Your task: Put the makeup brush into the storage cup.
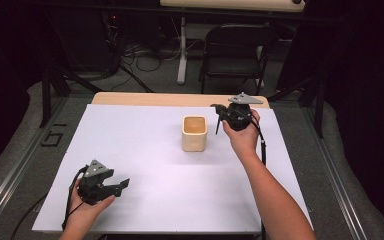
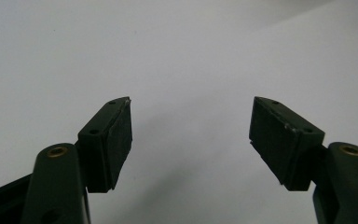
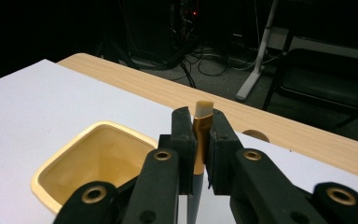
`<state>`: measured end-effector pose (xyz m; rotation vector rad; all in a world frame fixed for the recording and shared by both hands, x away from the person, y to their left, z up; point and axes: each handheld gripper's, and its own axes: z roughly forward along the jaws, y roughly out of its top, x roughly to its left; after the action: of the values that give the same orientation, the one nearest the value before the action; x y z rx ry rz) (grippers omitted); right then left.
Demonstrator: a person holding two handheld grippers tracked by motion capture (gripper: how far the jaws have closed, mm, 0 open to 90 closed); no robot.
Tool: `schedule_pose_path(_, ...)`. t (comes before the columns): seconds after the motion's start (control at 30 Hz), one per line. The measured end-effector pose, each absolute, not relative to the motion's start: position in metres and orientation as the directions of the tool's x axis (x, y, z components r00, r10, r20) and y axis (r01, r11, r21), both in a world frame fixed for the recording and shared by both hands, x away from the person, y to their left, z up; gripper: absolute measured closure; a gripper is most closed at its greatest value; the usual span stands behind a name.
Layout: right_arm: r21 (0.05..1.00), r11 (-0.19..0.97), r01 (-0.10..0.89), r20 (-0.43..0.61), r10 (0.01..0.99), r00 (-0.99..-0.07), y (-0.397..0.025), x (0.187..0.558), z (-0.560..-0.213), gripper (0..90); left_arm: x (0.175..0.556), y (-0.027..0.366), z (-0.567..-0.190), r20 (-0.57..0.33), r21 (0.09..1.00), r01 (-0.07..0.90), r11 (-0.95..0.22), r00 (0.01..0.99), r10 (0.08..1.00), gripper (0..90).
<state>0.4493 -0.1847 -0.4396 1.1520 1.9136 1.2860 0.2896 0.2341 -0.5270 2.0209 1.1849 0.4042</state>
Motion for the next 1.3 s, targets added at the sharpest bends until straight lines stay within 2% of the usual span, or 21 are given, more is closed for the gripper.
schedule_pose_path(0.43,0.920,0.167,0.354,0.020,0.883,-0.468,-0.180,0.452,-0.440,83.3,0.289,0.234,-0.527,-0.095,0.734,0.609,-0.299,0.528,0.844,30.4)
schedule_pose_path(1.0,0.939,0.197,0.281,-0.027,0.859,-0.511,-0.159,0.440,-0.385,83.3,0.288,0.233,-0.527,-0.097,0.733,0.610,-0.301,0.531,0.842,30.5)
schedule_pose_path(1.3,0.941,0.210,0.265,-0.033,0.837,-0.546,-0.140,0.437,-0.383,83.3,0.288,0.233,-0.528,-0.096,0.734,0.609,-0.301,0.531,0.842,30.5)
